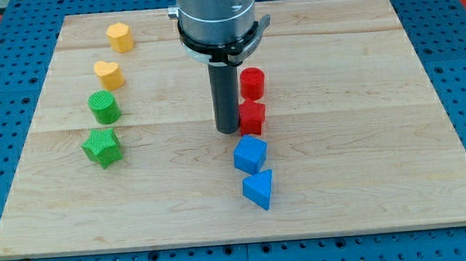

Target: Move the yellow hexagon along with the yellow heart to the top left to the board

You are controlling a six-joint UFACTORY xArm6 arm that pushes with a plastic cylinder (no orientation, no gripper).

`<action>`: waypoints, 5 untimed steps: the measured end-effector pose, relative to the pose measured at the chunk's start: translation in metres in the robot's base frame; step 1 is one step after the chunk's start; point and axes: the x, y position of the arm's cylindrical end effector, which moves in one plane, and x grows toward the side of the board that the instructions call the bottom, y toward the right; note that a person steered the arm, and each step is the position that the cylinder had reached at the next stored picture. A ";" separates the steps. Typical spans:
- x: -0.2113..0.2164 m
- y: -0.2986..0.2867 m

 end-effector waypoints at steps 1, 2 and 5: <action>0.000 0.000; -0.020 -0.002; -0.042 -0.049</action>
